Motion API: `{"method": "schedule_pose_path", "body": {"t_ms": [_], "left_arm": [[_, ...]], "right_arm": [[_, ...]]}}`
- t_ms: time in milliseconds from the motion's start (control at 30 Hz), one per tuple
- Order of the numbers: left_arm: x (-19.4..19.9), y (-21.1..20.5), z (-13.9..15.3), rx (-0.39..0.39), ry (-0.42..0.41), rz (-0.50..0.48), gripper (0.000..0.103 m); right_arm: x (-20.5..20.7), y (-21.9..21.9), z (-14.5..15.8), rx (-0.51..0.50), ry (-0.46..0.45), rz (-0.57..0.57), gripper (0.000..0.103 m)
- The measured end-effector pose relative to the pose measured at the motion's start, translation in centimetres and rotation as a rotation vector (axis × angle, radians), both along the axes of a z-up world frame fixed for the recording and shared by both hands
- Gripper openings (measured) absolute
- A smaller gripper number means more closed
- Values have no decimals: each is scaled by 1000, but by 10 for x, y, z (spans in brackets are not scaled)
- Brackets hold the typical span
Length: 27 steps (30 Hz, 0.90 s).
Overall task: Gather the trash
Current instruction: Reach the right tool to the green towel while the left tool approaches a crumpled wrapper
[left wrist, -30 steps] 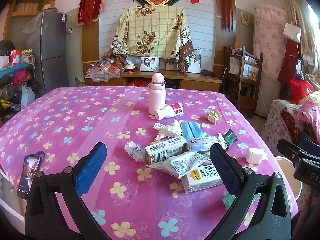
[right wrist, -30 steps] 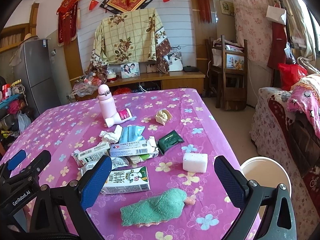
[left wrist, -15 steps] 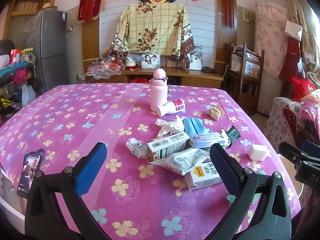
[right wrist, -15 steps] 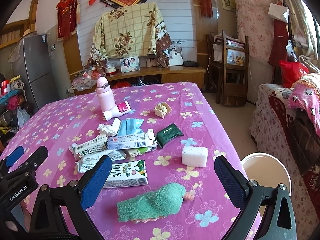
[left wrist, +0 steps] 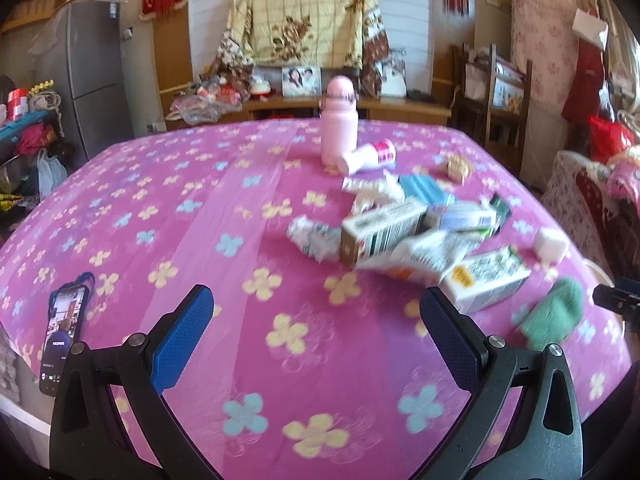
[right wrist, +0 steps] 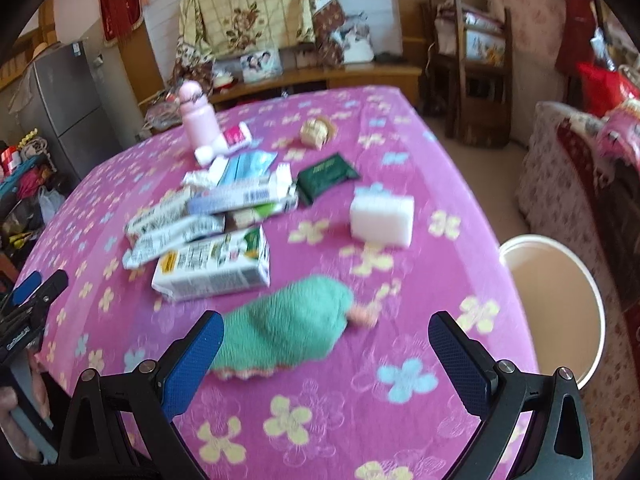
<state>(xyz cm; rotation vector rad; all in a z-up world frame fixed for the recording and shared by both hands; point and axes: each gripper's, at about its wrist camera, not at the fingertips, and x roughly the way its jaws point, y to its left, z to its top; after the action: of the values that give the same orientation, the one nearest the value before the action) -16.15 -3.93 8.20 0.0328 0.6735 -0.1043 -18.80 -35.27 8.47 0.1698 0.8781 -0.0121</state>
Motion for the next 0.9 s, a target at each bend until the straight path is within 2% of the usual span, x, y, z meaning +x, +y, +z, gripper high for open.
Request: {"method": "schedule_pose_path", "body": {"t_ms": [233,433,633,767,867,900], "left_arm": [[23,6,-9,29,49,13,102],[69,21,-7,15,93,101,102],[123,42,-12,-57,161,183,102],[146,45,-18,-110,204,199,102],[167,37,-24,-105,243,198,101],[174,34,-28,-93,260,200,96]], "right_arm": [[3,15,-15,28,47,65,102],[9,22,-23,47,76,87,102],[15,8,-34,169,99,41,102],[24,1,-41,249,122,2,102],[34,3,-47,314,146,-10,102],[37,4,-50,330,152,-11,102]]}}
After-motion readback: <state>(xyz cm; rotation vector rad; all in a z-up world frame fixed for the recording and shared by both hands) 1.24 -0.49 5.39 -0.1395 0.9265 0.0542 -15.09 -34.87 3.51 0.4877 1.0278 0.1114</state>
